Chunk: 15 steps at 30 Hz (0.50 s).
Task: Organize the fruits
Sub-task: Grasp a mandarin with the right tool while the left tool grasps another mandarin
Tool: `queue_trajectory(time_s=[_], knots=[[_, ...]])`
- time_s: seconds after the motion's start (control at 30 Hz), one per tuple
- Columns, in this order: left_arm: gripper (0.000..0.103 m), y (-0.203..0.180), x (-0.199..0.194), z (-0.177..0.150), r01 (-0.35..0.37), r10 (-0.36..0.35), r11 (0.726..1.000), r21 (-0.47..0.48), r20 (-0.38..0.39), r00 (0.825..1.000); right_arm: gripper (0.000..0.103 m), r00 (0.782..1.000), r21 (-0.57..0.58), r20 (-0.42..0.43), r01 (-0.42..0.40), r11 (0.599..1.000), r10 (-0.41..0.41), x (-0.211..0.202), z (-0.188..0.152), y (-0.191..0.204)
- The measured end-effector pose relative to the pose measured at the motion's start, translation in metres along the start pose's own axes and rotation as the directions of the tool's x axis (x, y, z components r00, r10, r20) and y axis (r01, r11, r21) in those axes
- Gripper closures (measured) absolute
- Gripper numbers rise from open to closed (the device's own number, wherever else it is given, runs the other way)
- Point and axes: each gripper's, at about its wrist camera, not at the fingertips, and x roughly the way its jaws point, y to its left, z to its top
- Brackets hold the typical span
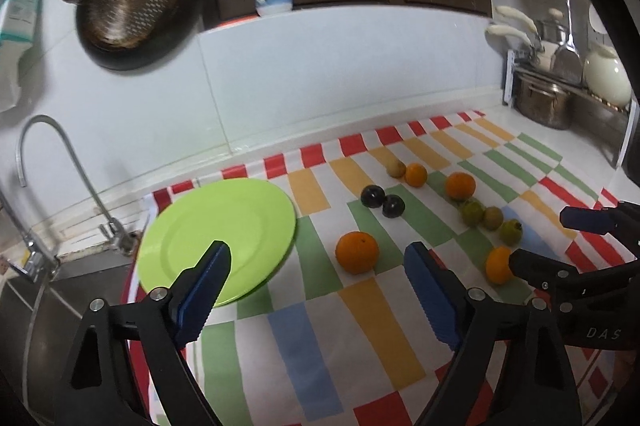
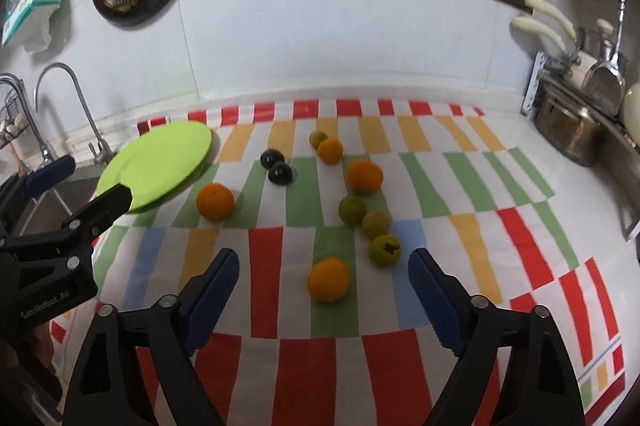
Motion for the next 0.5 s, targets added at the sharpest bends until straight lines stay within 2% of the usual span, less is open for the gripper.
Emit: queue_trajectory(time_s=[0.5], knots=[[0.03, -0.01, 0.065, -0.003, 0.117, -0.107, 0.989, 0.087, -0.115, 0.988, 0.045, 0.991, 0.026, -0.132, -0.001, 1.0, 0.005, 0.047, -0.009, 0.002]])
